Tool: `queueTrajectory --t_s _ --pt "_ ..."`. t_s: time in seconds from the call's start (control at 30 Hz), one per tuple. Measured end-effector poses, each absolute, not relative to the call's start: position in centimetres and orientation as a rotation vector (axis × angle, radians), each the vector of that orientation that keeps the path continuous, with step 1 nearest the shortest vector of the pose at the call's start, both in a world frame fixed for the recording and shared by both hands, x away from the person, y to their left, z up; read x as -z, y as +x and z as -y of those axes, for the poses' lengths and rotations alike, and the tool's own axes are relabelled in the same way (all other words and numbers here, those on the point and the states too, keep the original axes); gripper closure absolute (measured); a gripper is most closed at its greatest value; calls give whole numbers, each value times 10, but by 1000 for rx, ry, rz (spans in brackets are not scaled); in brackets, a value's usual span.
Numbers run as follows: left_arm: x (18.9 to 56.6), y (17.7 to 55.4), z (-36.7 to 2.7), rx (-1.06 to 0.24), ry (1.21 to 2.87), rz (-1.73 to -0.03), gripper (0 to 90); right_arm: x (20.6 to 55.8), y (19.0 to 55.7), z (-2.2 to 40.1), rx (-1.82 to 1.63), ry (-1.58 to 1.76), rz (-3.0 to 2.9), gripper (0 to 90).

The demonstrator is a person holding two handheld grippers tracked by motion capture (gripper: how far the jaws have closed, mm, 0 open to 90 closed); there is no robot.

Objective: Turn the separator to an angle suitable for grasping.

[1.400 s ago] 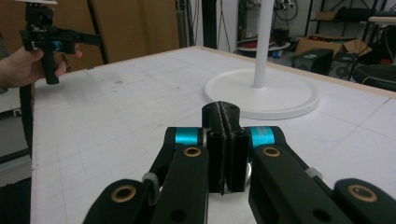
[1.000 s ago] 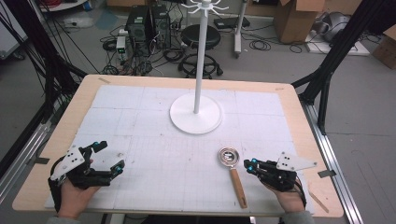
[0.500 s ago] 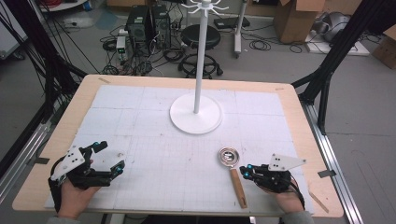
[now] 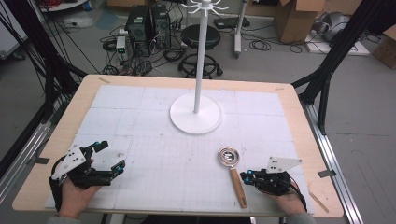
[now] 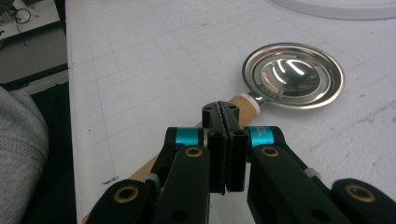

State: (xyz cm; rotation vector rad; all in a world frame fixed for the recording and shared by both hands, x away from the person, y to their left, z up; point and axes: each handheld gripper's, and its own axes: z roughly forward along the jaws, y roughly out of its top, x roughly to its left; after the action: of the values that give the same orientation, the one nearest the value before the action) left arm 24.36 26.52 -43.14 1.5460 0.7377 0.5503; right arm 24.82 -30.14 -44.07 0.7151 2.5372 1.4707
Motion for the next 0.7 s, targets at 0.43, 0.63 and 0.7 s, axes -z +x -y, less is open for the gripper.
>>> queueTrajectory --t_s 0.43,0.63,0.7 --pt "432 247 -260 -542 1554 -733 17 444 241 301 -1447 728 -2594 900" --pt "432 249 -259 -540 1555 -729 17 445 236 303 -1425 728 -2617 900" --pt "432 249 -259 -540 1555 -729 17 446 234 305 -1427 736 -2616 900"
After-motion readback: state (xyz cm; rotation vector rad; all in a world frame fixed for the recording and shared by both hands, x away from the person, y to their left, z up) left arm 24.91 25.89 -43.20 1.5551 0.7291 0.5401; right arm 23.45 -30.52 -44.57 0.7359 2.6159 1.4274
